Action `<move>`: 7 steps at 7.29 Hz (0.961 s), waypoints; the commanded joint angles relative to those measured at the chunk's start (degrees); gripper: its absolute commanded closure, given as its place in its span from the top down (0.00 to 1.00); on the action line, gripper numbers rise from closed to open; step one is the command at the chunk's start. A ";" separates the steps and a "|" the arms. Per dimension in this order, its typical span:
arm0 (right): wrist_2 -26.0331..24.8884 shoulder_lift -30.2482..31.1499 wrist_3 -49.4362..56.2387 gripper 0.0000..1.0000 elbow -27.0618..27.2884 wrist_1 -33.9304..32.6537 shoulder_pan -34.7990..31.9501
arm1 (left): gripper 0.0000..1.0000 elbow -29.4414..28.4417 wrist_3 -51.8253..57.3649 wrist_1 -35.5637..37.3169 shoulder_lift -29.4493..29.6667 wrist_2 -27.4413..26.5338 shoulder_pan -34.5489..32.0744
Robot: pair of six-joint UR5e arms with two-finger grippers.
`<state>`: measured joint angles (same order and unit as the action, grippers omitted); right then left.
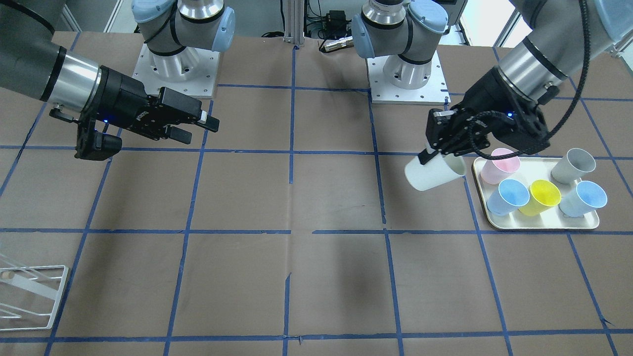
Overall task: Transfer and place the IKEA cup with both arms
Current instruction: 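Carry the cup toward the tray with the left gripper while the right gripper withdraws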
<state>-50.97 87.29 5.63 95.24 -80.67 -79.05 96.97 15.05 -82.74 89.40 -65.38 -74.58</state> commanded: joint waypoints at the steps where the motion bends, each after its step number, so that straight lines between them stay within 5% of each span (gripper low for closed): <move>1: -16.29 1.57 -5.27 1.00 -0.84 -0.81 -0.23 | 0.00 0.50 15.98 -4.18 -0.46 -13.49 9.75; 4: -38.45 4.02 -13.43 1.00 -4.10 -0.28 -8.28 | 0.00 2.25 36.91 -5.06 -0.37 -25.04 25.65; 7: -41.58 8.69 -16.52 1.00 -3.57 0.16 -10.33 | 0.00 8.22 46.38 -0.96 -0.54 -25.06 37.48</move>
<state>-91.79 94.74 -9.65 91.47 -80.53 -88.71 102.73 59.35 -85.85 89.04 -90.25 -40.38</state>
